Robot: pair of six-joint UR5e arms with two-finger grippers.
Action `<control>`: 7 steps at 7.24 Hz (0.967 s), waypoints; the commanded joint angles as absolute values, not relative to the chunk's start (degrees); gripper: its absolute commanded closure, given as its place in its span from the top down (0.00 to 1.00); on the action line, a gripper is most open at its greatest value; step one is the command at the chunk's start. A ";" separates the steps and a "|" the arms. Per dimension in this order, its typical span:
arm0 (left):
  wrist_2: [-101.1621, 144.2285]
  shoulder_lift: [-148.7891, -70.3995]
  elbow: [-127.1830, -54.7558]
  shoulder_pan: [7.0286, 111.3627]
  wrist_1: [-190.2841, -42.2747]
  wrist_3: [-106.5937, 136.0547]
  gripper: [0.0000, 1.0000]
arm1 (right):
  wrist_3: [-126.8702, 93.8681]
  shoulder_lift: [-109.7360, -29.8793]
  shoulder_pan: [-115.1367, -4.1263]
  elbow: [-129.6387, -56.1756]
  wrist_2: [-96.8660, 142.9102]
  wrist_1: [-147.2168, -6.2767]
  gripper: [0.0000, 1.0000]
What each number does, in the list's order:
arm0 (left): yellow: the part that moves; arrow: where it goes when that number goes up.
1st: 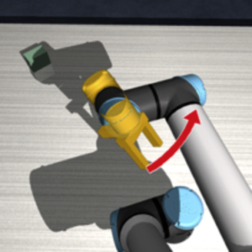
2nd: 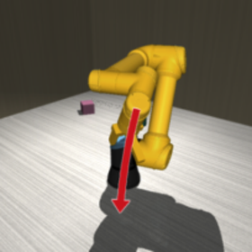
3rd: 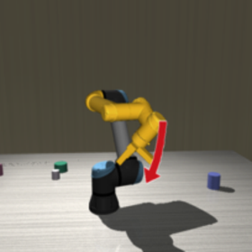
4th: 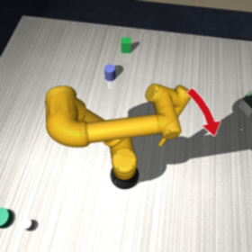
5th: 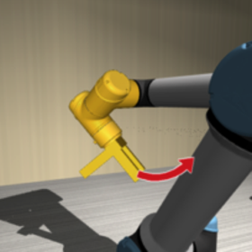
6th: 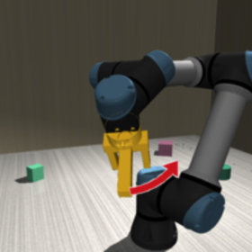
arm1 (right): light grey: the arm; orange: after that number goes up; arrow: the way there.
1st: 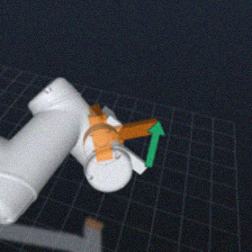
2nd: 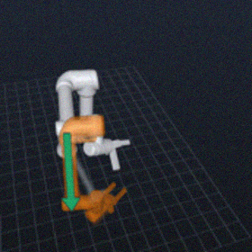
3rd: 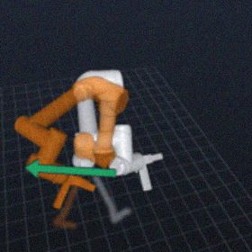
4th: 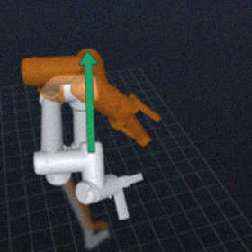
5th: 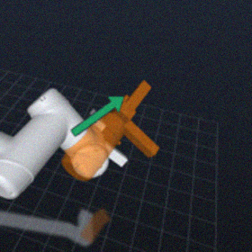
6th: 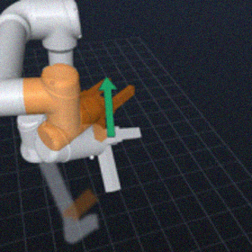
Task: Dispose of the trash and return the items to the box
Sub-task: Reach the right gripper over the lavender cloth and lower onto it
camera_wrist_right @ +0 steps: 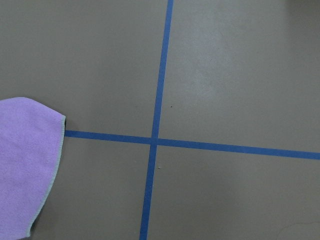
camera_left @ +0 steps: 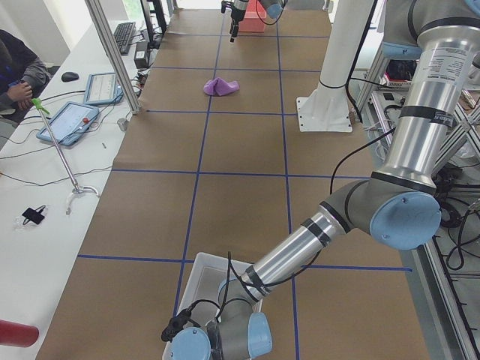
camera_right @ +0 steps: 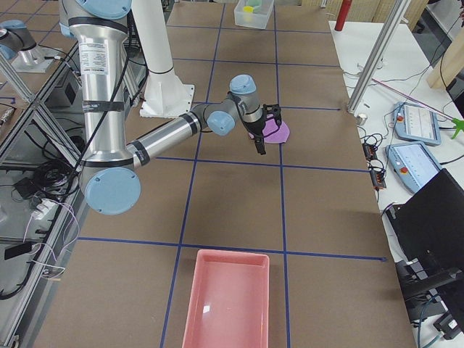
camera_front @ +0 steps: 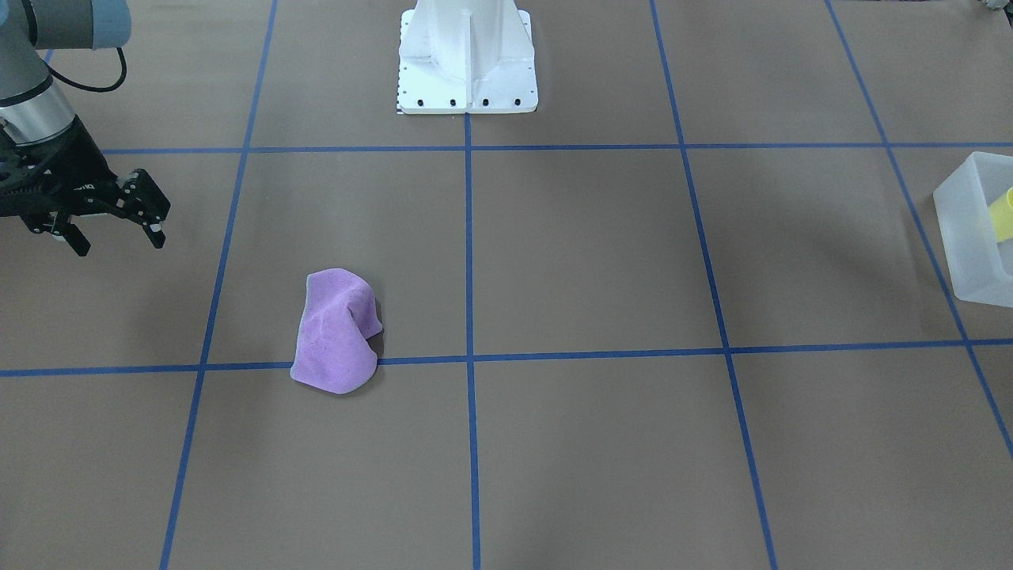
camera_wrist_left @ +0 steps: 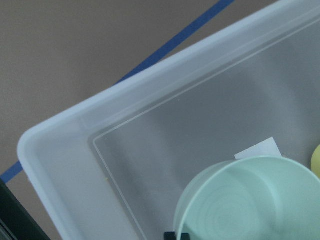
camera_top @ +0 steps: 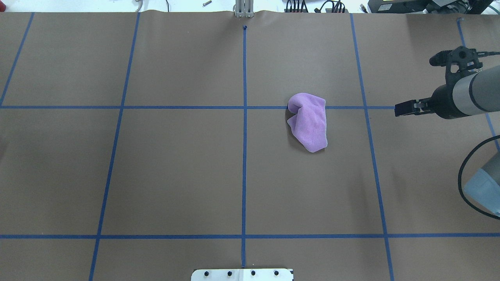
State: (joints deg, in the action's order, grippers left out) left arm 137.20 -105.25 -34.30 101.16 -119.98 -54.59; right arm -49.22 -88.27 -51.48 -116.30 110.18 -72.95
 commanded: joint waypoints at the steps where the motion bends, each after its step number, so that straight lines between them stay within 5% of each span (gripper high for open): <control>1: 137.28 -107.47 -34.28 100.99 -120.68 -53.88 0.98 | -49.22 -86.06 -51.07 -115.75 109.95 -73.47 1.00; 3: 137.81 -112.82 -36.80 102.21 -113.52 -51.96 0.98 | -49.22 -82.12 -51.15 -113.83 109.95 -76.35 1.00; 7: 137.81 -108.84 -72.08 103.80 -82.04 -45.29 0.98 | -57.72 -63.75 -47.21 -101.11 108.55 -82.97 1.00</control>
